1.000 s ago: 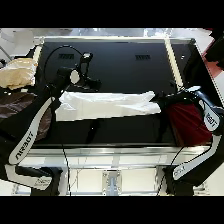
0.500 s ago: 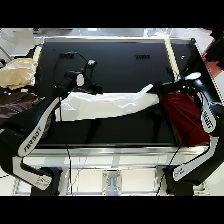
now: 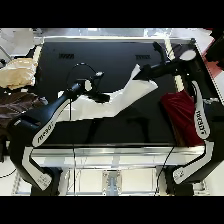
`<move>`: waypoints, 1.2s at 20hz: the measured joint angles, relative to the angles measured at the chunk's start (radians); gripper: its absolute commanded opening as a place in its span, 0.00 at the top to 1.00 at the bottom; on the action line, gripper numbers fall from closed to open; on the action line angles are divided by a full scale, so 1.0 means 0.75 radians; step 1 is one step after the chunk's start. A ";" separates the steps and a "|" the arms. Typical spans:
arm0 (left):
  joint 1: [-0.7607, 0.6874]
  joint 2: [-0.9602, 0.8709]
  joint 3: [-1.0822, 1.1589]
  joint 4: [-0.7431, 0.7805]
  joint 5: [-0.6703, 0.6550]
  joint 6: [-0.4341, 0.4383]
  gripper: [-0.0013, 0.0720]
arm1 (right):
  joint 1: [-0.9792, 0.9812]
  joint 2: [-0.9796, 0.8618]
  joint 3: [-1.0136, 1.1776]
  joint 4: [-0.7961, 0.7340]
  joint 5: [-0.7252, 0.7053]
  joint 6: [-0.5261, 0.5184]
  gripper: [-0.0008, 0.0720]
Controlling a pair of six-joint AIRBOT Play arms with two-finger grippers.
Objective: Fold the shirts.
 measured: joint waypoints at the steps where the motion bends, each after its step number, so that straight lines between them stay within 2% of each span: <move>1: 0.001 -0.006 0.000 -0.009 -0.001 0.003 0.97 | 0.042 0.001 0.041 -0.035 -0.005 0.019 0.97; 6: 0.064 0.045 0.001 0.001 -0.056 0.014 0.97 | 0.260 0.003 0.239 -0.196 -0.044 0.094 0.97; 11: 0.306 0.304 0.001 0.087 -0.097 0.014 0.97 | 0.461 -0.005 0.299 -0.279 -0.152 0.156 0.97; 15: 0.516 0.520 0.001 0.109 -0.110 0.011 0.97 | 0.661 -0.055 0.311 -0.336 -0.333 0.196 0.97; 19: 0.616 0.635 0.001 0.113 -0.116 0.012 0.97 | 0.851 -0.197 0.311 -0.358 -0.569 0.290 0.97; 20: 0.625 0.647 0.001 0.114 -0.117 0.012 0.97 | 0.894 -0.237 0.311 -0.347 -0.646 0.307 0.89; 21: 0.629 0.656 0.001 0.115 -0.117 0.011 0.97 | 0.938 -0.275 0.311 -0.331 -0.742 0.325 0.61; 22: 0.632 0.662 0.001 0.116 -0.119 0.012 0.97 | 0.975 -0.304 0.312 -0.307 -0.839 0.332 0.42; 24: 0.635 0.669 0.001 0.116 -0.121 0.012 0.97 | 1.036 -0.342 0.312 -0.251 -1.026 0.349 0.41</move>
